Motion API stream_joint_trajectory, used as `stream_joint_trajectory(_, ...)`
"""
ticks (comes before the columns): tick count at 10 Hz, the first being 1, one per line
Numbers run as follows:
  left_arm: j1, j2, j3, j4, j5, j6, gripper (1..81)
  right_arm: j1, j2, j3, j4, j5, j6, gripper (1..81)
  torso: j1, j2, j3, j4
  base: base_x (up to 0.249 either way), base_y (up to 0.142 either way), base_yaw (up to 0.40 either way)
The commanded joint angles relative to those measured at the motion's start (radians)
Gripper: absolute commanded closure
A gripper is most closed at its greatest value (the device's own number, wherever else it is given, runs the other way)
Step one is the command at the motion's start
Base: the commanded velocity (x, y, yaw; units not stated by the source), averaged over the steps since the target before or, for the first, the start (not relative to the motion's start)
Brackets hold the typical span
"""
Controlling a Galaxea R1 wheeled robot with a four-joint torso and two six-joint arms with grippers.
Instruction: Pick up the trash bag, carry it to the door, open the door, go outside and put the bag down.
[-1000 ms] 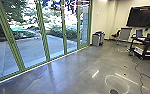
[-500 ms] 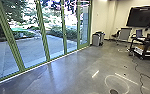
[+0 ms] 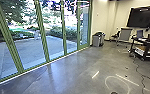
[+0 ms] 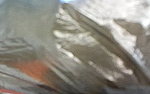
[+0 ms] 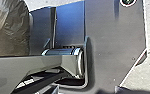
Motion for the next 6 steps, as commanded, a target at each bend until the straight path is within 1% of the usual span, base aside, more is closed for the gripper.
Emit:
stream_joint_trajectory(1,-0.051,-0.004,0.001,0.005,0.068,0.005,81.1,0.041,0.002,-0.004,-0.001,-0.067,-0.002,1.0,0.000,0.000,0.000,0.000,0.137,0.000,0.000)
stream_joint_trajectory(6,-0.051,-0.004,0.001,0.005,0.068,0.005,81.1,0.039,0.002,-0.004,-0.001,-0.067,-0.001,1.0,0.000,0.000,0.000,0.000,0.138,0.000,0.000)
